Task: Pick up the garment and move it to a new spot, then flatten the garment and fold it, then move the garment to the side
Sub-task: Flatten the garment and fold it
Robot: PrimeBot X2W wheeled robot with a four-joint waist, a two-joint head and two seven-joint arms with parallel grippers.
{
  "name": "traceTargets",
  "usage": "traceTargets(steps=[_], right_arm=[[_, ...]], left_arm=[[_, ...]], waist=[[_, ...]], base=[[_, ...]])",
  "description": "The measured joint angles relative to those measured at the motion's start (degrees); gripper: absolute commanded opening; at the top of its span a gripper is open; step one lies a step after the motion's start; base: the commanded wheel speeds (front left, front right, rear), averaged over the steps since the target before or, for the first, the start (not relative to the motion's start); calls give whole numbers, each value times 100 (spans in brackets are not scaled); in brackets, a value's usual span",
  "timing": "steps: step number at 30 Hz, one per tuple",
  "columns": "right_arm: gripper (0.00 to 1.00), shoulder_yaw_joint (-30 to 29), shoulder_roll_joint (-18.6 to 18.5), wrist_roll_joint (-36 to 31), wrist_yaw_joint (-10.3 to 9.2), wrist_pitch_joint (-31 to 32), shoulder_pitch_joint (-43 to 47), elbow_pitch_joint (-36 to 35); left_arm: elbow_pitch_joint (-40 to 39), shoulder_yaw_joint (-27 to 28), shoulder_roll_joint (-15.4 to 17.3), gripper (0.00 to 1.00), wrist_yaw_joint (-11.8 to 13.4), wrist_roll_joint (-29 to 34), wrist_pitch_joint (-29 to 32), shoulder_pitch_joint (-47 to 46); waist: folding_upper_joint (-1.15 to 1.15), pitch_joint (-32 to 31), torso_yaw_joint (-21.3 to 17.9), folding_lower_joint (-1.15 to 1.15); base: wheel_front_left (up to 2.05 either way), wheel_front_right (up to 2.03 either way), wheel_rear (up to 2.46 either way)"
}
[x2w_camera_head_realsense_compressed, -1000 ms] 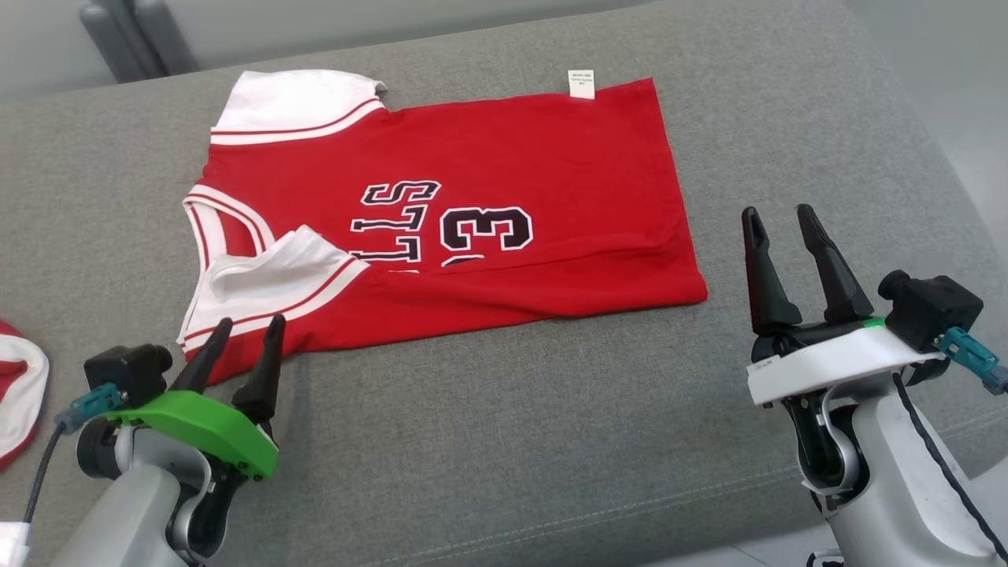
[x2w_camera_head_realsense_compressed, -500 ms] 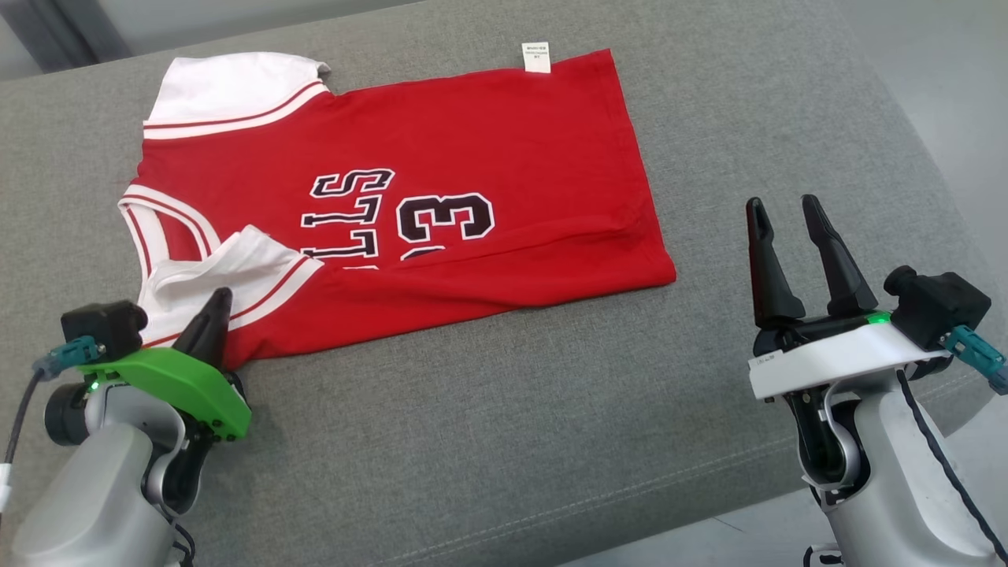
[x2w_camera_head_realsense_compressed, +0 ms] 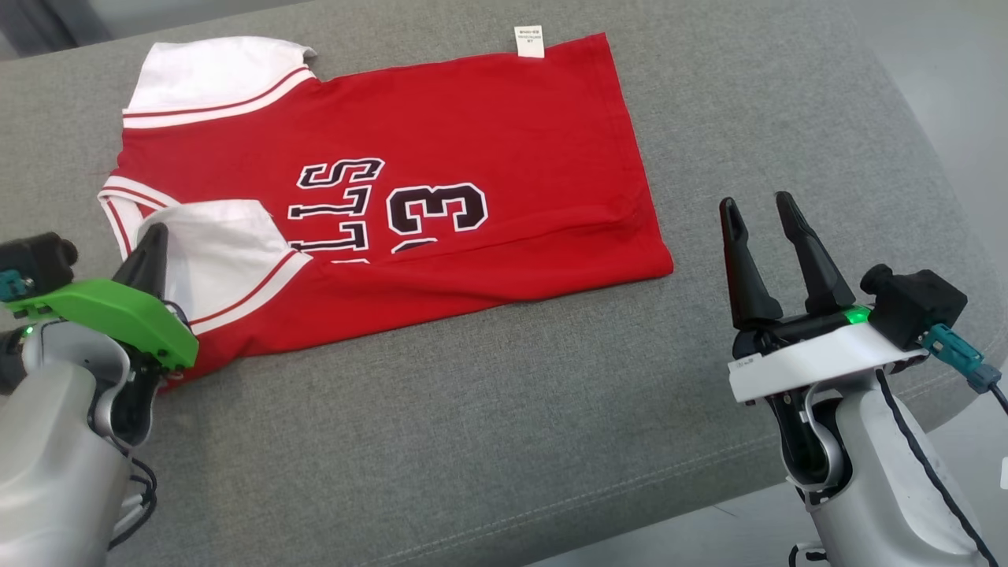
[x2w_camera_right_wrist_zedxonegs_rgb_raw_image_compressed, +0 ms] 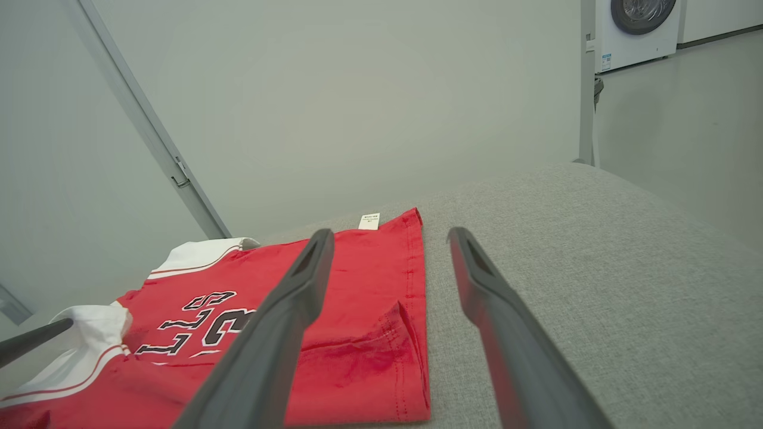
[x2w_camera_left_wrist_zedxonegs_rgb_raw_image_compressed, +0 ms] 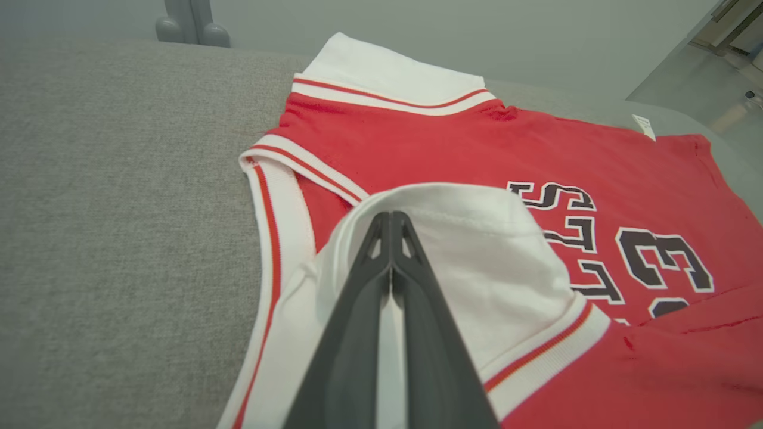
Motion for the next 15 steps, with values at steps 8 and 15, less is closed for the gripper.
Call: traceTargets(steps=[8,15], right_arm=[[100,129,30,-54,58,0,-176,-8],[100,-122,34,-63,58,0,-201,-4]], left_arm=[[419,81,66,0,-14,-238,193,-394],[441,-85,20,0,-18,-141,-94,-531]], waist=[[0,232,-128,0],[0,260,-153,0]], base=[[0,0,0],[0,0,0]])
